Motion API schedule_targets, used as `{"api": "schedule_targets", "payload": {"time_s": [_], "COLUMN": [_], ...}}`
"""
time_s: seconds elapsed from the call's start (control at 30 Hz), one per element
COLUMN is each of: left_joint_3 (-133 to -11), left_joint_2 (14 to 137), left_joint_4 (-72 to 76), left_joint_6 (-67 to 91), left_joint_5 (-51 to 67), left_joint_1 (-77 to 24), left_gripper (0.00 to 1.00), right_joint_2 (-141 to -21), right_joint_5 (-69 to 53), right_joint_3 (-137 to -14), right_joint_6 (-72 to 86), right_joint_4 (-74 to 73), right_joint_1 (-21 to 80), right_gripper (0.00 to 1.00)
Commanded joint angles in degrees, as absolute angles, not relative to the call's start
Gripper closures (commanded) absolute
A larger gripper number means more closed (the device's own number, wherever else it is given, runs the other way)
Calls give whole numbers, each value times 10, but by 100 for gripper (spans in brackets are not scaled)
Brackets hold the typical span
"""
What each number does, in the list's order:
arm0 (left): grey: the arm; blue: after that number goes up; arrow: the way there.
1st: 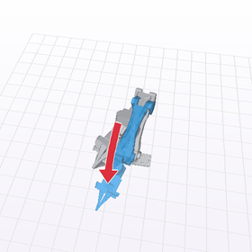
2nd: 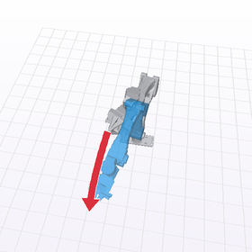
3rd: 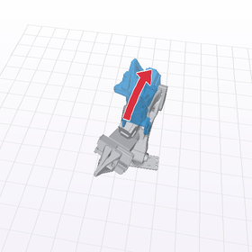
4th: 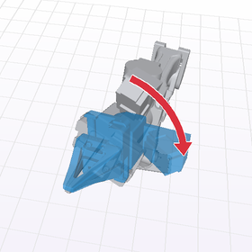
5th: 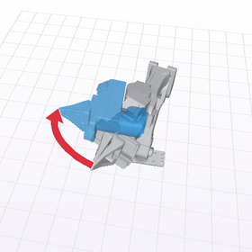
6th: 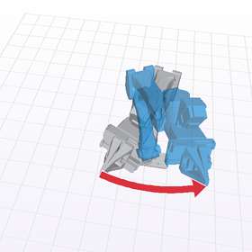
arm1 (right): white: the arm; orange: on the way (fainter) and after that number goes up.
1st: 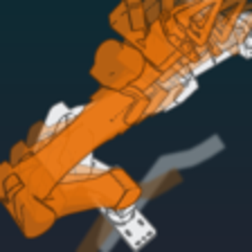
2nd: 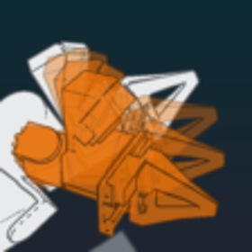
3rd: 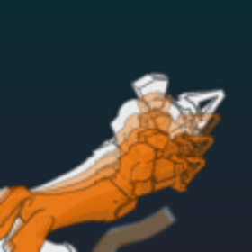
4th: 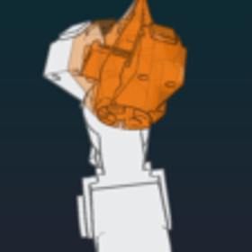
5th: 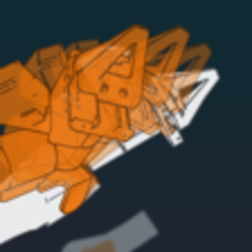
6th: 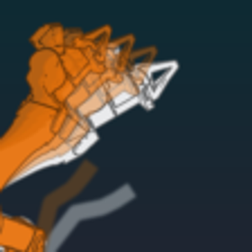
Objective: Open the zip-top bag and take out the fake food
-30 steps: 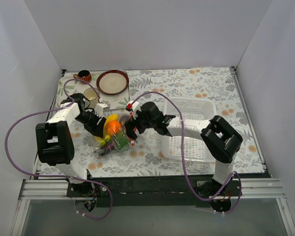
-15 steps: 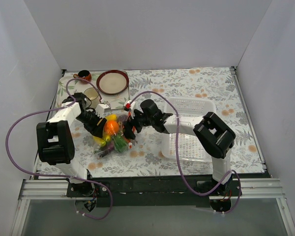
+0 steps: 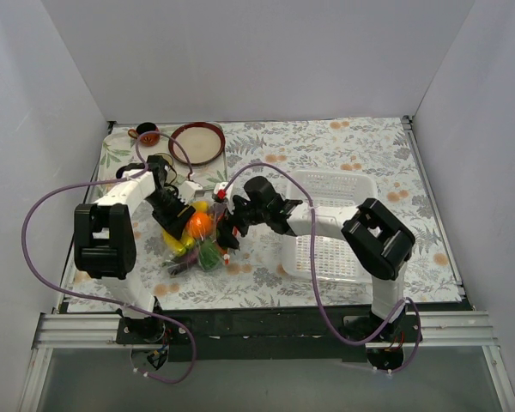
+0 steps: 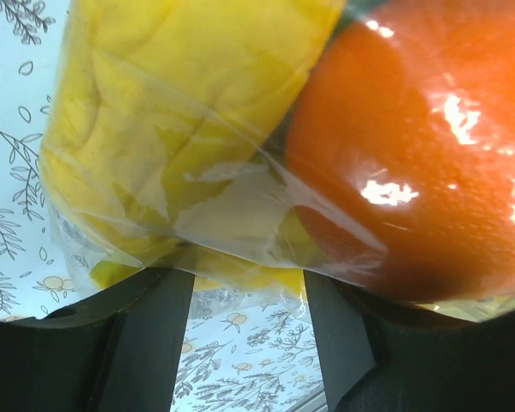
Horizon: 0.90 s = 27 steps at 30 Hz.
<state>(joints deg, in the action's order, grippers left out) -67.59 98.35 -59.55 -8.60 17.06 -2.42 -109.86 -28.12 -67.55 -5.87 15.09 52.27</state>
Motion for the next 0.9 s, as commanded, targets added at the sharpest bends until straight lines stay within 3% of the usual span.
{"api": "schedule_targets", "payload": {"time_s": [0.0,0.2,0.33,0.63,0.87], "left_joint_3": [-684,-665,-657,-671,-655], "left_joint_2": [1028,1030,1027,1057,1066], "left_joint_4": [-518,-498,-497,-494,-487], "left_joint_6": [-62,-48,-47,17,48], "left_joint_5": [191,164,159,132,98], "left_joint_1": [-49,-62,-63,-96,-132], "left_gripper": [46,47,47,48,49], "right_joint_2": [-1107,-1120,-1122,-1101,-1048], "right_joint_5": [-337,-344,-350,-349,-331], "right_joint_3": [-608,-592,-588,-619,-568], "right_joint_6": [-123,-130,-128,-111,-100], "right_joint_4": [43,36,49,100,177], "right_joint_1": [564,563,565,592,601], "right_gripper": [1,10,1,1,1]}}
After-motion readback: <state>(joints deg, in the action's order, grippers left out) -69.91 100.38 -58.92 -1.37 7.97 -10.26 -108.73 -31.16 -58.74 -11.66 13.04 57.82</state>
